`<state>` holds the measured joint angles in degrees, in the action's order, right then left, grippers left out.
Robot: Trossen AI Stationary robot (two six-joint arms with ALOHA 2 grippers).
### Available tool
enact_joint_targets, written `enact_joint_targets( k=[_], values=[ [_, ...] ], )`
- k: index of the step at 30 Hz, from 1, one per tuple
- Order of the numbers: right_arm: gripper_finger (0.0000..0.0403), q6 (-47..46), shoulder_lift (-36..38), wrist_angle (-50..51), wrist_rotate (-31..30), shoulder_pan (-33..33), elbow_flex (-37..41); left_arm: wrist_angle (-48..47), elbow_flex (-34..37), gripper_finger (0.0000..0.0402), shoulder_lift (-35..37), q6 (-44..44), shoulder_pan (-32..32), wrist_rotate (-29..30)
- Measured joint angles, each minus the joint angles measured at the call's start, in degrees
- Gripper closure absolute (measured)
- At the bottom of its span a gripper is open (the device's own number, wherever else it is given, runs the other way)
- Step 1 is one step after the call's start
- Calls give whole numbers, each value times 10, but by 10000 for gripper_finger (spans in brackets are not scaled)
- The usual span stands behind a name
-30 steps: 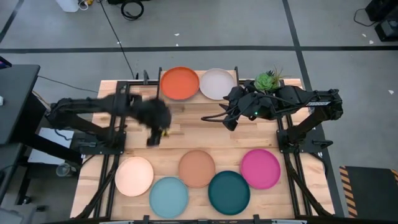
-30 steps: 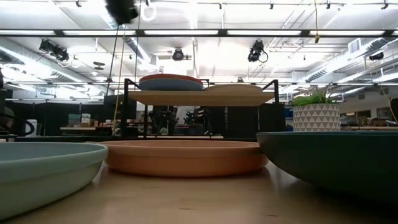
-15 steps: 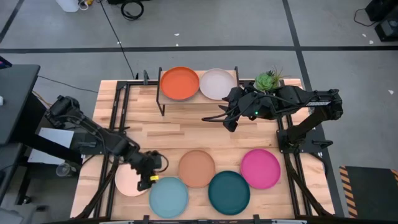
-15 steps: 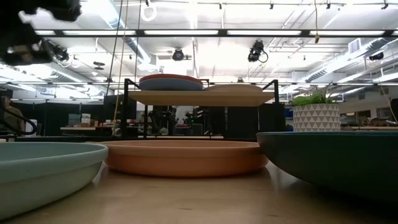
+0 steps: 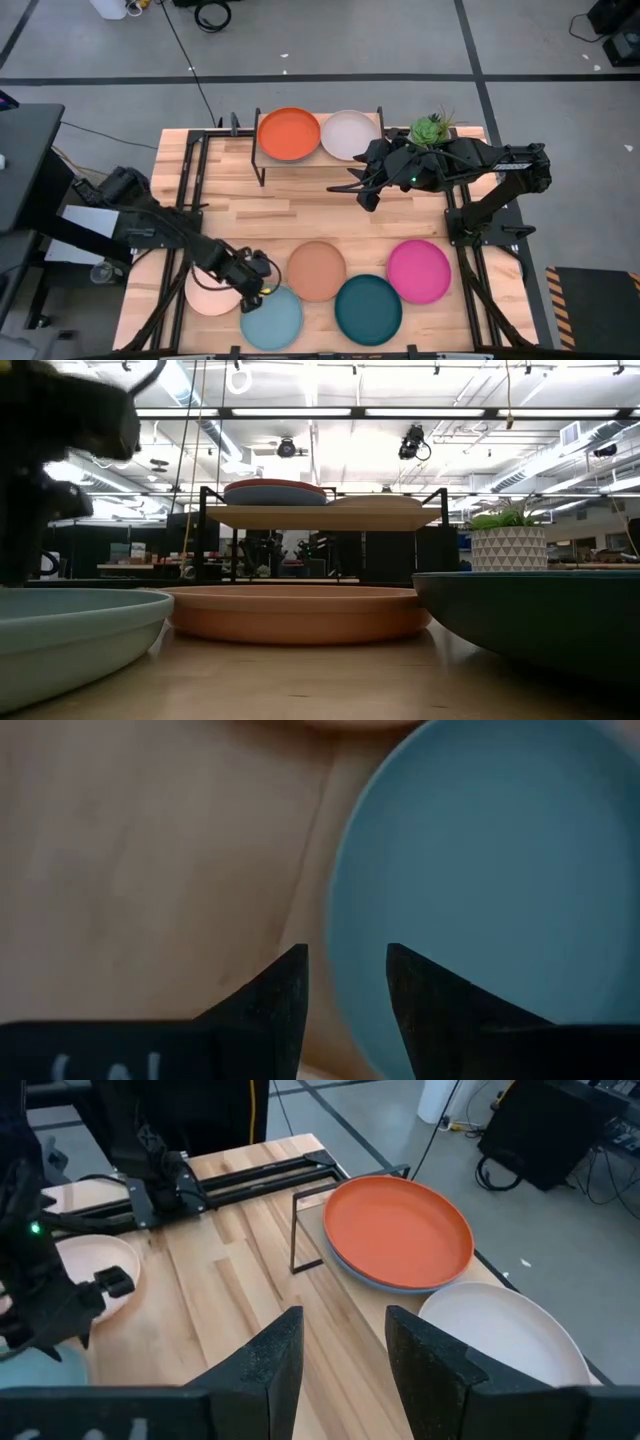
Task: Place and stack plates onto a shelf
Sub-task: Stack the cyan plate on top of the gray plate on the shelf
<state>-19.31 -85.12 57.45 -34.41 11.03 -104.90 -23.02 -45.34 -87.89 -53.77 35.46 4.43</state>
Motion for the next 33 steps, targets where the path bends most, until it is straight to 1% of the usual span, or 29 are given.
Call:
enact_joint_targets(
  k=[5, 7, 9, 12, 13, 16, 20, 23, 27, 29, 33],
  values=[
    [253, 0, 0, 1, 6, 1, 0, 25, 0, 260, -34, -6, 1, -5],
    [253, 0, 0, 1, 7, 1, 0, 23, 0, 272, -43, -11, 1, -6],
    [253, 0, 0, 1, 7, 1, 0, 21, 0, 302, -44, -11, 1, -6],
    [253, 0, 0, 2, 14, 1, 0, 20, 0, 374, -42, -14, -2, -13],
    [253, 2, 0, 2, 16, 1, 0, 20, 0, 384, -38, -11, -5, -23],
    [253, 18, 0, 3, 28, 1, 0, 4, -2, 385, -9, -11, -15, -49],
    [253, 61, 0, 3, 59, 1, 0, -74, -29, 386, 56, 7, -44, -65],
    [253, 99, 0, 3, 76, 1, 0, -142, -68, 387, 108, 35, -91, -66],
    [253, 120, 0, 3, 76, -3, 2, -235, -155, 387, 146, 105, -179, -26],
    [253, 124, 0, 2, 76, -7, 2, -265, -208, 387, 147, 160, -232, -9],
    [253, 116, -1, 2, 67, -14, -1, -283, -306, 387, 119, 280, -349, -5]
  ],
)
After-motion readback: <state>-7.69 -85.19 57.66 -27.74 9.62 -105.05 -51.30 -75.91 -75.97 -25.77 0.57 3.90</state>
